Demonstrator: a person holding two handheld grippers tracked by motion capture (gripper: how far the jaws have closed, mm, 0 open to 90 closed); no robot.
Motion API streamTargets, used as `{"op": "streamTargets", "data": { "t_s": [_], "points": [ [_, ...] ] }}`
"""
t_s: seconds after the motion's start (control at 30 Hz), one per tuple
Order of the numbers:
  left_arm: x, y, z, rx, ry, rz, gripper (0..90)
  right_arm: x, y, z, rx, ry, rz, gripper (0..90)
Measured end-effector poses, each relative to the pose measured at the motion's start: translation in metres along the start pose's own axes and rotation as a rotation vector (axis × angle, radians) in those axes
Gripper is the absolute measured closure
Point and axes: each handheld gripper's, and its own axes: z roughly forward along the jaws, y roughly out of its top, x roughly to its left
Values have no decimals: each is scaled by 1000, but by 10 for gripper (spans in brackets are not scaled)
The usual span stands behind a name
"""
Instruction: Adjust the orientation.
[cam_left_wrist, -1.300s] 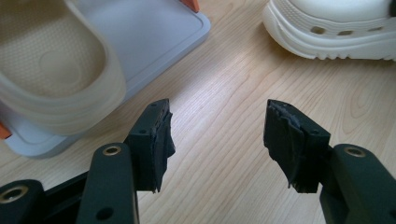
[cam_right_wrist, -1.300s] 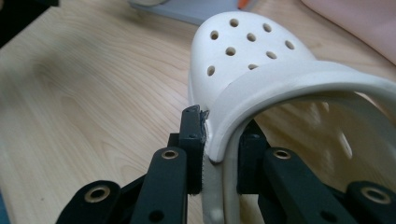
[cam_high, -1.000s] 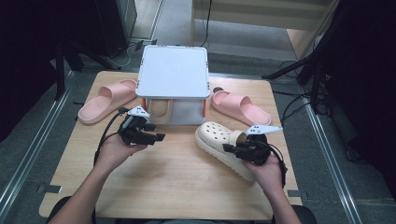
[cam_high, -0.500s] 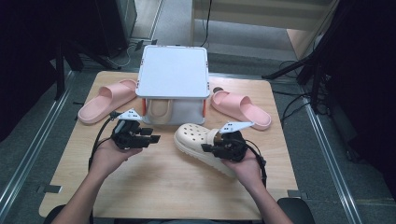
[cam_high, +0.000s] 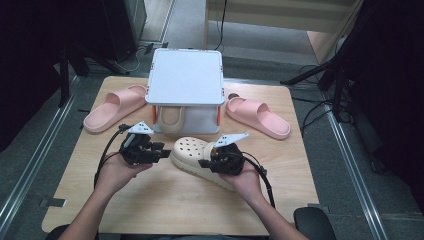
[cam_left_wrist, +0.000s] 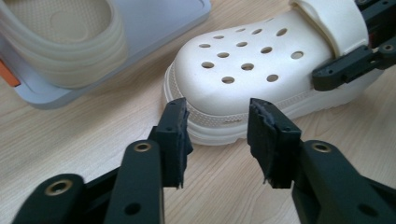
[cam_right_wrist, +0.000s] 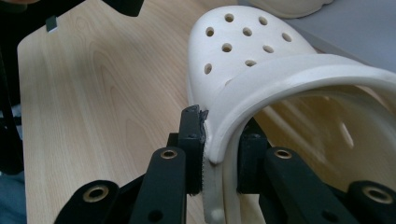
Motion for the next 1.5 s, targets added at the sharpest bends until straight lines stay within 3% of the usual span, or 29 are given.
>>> {"op": "streamTargets", "data": {
  "t_s": [0.3, 0.43, 0.5, 0.83, 0.97, 1.13, 1.33, 1.5],
  "points": [
    [-3, 0, 4, 13, -20, 6, 572, 1, -1, -2, 5, 26, -2, 713],
    [-3, 0, 5, 15, -20, 4, 569, -4, 0, -9, 9, 39, 27, 645],
    [-2, 0, 5, 22, -24, -7, 569, -6, 0, -12, 17, 30, 13, 612],
    [-5, 0, 9, 29, -17, -12, 594, -11, 2, -43, -35, 32, 8, 600],
    [-9, -1, 12, 30, -17, -40, 685, -21, 3, -56, -69, 28, 3, 672],
    [-16, -3, 20, 28, -30, -13, 771, -35, 7, -63, -81, -7, 4, 829],
    [-15, -11, 23, -10, -29, -32, 796, -52, 10, -54, -82, -37, 22, 890],
    [-14, -17, 32, 14, -39, -43, 795, -61, 12, -41, -53, -49, 27, 894]
  ]
}}
